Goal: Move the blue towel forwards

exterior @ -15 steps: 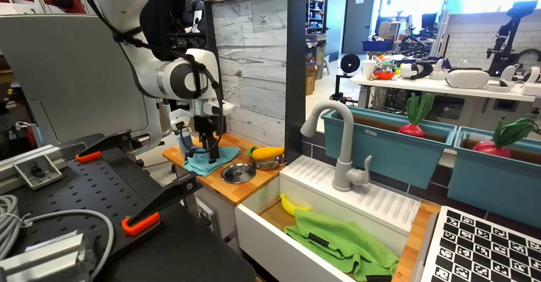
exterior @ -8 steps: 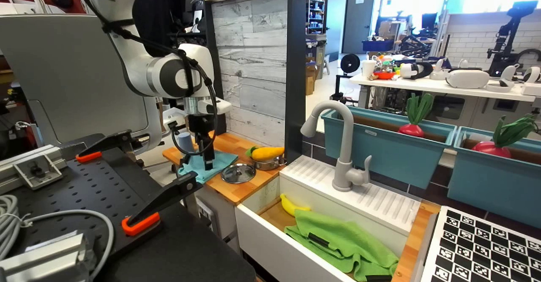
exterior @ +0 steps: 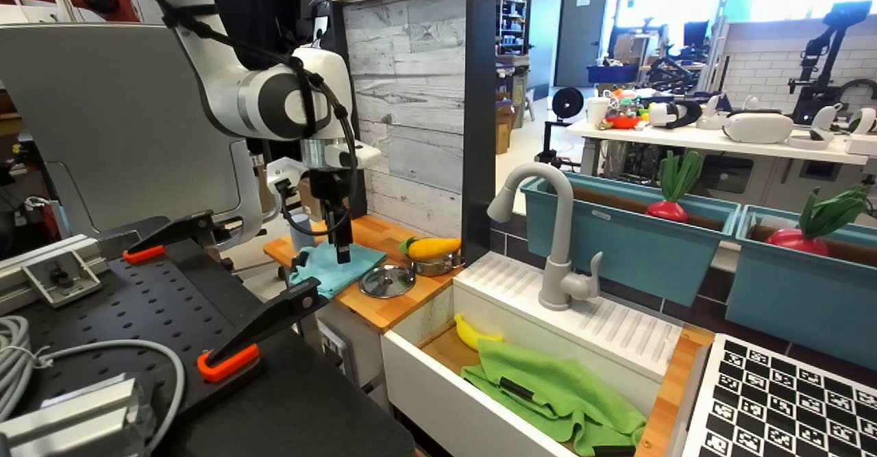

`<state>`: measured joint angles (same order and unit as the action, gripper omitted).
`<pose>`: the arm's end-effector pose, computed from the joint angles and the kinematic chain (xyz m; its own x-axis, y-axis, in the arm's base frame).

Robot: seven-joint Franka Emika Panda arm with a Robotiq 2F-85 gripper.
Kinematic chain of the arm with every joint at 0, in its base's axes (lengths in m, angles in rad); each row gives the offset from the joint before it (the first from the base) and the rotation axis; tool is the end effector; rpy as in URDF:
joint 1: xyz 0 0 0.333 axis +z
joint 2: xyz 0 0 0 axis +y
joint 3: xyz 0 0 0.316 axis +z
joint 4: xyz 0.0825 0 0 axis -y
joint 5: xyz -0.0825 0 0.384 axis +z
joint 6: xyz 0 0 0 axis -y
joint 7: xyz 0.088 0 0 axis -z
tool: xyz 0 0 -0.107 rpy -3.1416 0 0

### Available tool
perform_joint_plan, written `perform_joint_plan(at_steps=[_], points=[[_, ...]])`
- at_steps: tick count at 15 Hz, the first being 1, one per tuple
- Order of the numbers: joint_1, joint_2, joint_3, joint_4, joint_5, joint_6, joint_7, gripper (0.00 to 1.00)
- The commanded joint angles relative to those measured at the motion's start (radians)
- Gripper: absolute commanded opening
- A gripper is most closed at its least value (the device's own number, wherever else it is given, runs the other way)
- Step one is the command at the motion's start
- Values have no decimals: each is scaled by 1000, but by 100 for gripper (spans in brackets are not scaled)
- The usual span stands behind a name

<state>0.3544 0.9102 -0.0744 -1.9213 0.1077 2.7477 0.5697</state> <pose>0.5548 0.1524 0.0088 0.9324 -0.3576 -0.0520 -0.3542 -0.9330 0.0635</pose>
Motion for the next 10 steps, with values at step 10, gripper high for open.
perform_joint_plan(at_steps=[10], points=[[-10,-294,21,-269,-11,0,-94,100]])
